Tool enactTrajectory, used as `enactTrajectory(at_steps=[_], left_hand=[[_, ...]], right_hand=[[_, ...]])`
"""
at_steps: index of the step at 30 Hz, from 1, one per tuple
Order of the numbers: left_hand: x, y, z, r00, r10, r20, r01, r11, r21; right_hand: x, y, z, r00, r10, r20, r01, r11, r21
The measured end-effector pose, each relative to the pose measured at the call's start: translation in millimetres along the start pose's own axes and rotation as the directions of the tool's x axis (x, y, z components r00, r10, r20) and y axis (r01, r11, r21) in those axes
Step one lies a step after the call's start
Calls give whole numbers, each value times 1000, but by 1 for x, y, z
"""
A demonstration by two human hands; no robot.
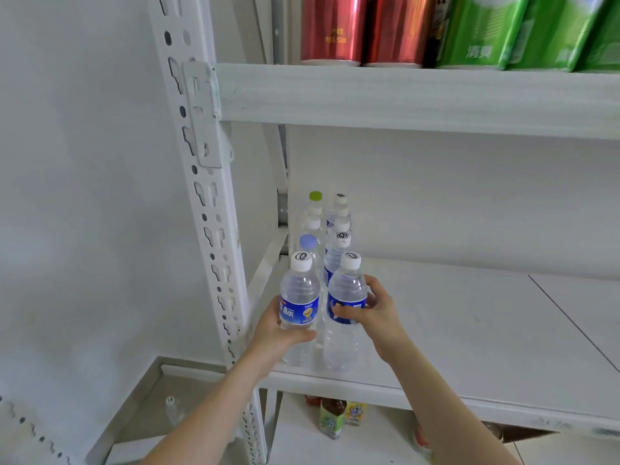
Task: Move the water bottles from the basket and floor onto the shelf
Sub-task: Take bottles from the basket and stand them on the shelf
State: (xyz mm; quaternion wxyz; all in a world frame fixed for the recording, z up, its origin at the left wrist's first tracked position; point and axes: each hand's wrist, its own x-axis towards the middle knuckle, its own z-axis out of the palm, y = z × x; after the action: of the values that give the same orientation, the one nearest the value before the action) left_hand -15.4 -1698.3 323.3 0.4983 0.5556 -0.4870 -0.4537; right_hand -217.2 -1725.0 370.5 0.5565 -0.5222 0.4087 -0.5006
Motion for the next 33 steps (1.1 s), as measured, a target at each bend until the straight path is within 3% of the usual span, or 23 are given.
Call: enactTrajectory(at_steps=[11,17,25,33], left_hand=[[30,-13,-3,995,-96,-5,96,995,5],[39,-4,3,994,-109,5,108,990,92],[29,-19,-8,989,-150,4,149,983,104],[26,-26,-12,987,-160,21,157,983,92]], right_hand=[[23,13,-6,1000,-24,-12,23,997,-73],[25,15,-8,1000,-25,10,26,994,-107],[15,20,-9,990,129,-58,-139,967,-213],[13,23,0,984,145,-108,-161,973,-165]])
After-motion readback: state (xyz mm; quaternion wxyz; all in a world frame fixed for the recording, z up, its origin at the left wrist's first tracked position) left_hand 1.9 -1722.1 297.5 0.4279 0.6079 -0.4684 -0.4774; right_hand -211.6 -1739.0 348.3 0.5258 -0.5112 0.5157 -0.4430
